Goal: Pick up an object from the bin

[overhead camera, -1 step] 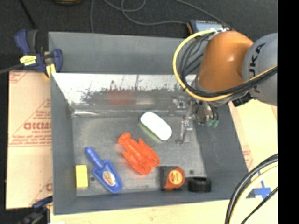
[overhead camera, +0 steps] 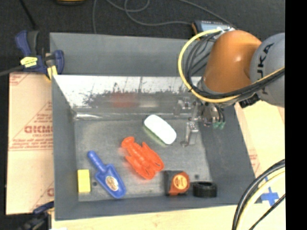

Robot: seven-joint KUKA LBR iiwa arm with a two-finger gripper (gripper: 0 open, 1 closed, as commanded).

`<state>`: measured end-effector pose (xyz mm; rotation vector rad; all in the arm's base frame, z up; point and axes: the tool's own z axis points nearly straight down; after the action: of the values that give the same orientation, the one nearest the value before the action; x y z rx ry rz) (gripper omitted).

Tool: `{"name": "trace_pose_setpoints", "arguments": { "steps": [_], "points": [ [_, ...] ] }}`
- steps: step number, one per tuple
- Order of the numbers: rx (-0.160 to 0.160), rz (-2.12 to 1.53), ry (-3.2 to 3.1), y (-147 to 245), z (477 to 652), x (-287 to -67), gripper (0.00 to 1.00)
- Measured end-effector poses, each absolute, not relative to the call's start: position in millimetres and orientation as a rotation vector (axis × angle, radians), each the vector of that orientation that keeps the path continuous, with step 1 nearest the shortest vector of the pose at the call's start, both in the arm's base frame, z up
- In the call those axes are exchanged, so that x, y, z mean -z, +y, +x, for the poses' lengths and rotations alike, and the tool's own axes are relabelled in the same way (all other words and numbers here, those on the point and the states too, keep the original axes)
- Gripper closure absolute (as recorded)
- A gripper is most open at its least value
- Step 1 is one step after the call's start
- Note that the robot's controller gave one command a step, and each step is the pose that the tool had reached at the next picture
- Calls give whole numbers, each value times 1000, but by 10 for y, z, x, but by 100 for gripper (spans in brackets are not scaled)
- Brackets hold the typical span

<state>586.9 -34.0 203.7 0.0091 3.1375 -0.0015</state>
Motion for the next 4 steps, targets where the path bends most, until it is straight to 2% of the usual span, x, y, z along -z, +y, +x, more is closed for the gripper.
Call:
{"name": "trace_pose_setpoints", "arguments": {
  "steps": [1,2,3,4],
  "points": [
    [2,-29,3131,-173,5861,-1499,0],
    [2,-158,3132,173,6105,-1044,0],
    [2,-171,3132,531,6000,-844,0],
    [-4,45,3138,752,5653,-750,0]
  ]
}}
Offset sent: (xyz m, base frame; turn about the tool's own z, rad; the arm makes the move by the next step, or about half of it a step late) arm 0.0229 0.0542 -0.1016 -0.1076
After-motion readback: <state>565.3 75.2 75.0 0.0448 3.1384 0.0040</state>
